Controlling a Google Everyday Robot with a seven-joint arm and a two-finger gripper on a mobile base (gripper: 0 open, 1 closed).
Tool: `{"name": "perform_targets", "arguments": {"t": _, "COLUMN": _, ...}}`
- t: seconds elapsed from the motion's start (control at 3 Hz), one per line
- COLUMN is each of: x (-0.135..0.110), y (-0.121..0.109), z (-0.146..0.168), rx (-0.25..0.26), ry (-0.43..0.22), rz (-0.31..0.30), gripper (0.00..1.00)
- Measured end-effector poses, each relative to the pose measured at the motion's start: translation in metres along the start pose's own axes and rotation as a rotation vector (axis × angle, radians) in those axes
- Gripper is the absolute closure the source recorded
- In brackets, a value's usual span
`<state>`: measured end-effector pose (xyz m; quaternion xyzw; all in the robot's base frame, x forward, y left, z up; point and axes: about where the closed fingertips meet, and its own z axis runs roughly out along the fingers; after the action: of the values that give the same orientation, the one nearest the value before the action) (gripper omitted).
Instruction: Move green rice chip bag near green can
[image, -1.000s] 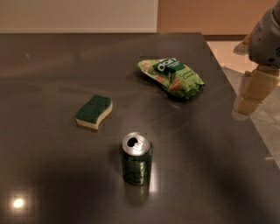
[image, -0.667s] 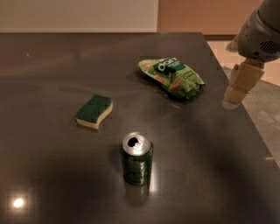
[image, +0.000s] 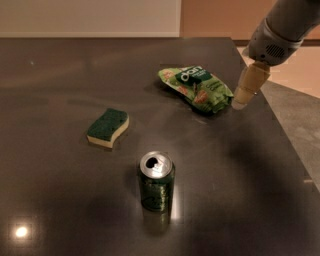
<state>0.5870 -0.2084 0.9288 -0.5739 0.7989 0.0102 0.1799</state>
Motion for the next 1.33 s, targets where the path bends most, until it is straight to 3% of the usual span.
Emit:
{"name": "perform_targets", "arguments": {"t": 0.67, "x": -0.018, "y": -0.043, "z": 0.052, "rx": -0.013, "ry": -0.071, "rz": 0.071, "gripper": 0.0}}
{"name": "perform_targets", "arguments": {"t": 1.33, "x": -0.031, "y": -0.051, "z": 0.088, "rx": -0.066, "ry": -0.115, "rz": 0.117, "gripper": 0.0}}
